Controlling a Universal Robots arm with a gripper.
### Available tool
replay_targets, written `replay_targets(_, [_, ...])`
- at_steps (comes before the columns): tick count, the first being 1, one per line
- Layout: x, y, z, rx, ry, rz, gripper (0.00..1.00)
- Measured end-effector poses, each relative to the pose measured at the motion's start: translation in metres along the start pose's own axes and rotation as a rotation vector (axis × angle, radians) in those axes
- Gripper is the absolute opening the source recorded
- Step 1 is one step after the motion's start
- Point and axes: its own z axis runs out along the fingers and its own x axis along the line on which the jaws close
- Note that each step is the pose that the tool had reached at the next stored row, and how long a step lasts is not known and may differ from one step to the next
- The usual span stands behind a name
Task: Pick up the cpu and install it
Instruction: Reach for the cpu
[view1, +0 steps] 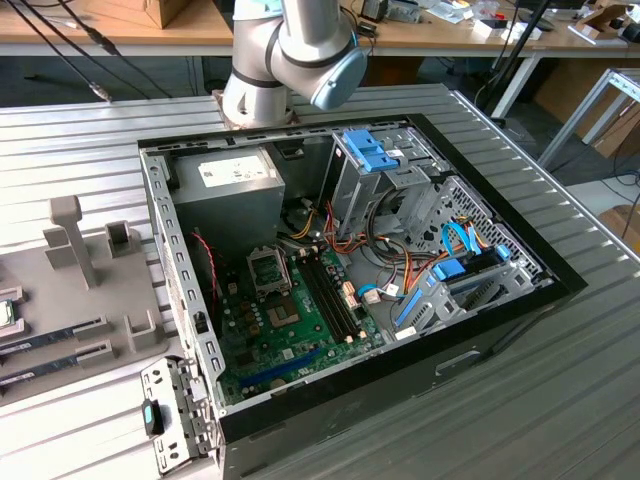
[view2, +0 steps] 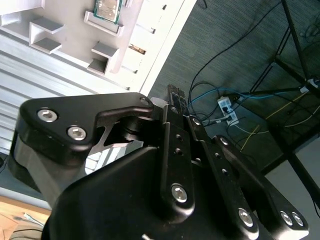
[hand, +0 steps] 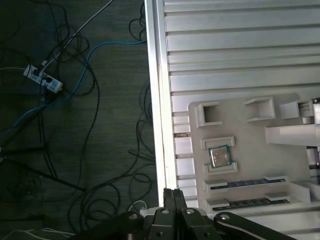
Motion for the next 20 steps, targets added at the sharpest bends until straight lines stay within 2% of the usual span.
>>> replay_targets(2, [0.0025,-0.0002,-0.0001,0.0,-0.0001,0.0,0.11])
replay_targets(6, [0.0151,-0.0011,-0.0005,0.0,-0.0002,0.0,0.11])
replay_targets(20, [0.0307,-0.0023,-0.0011,0.0,-0.0001,0.0,0.11])
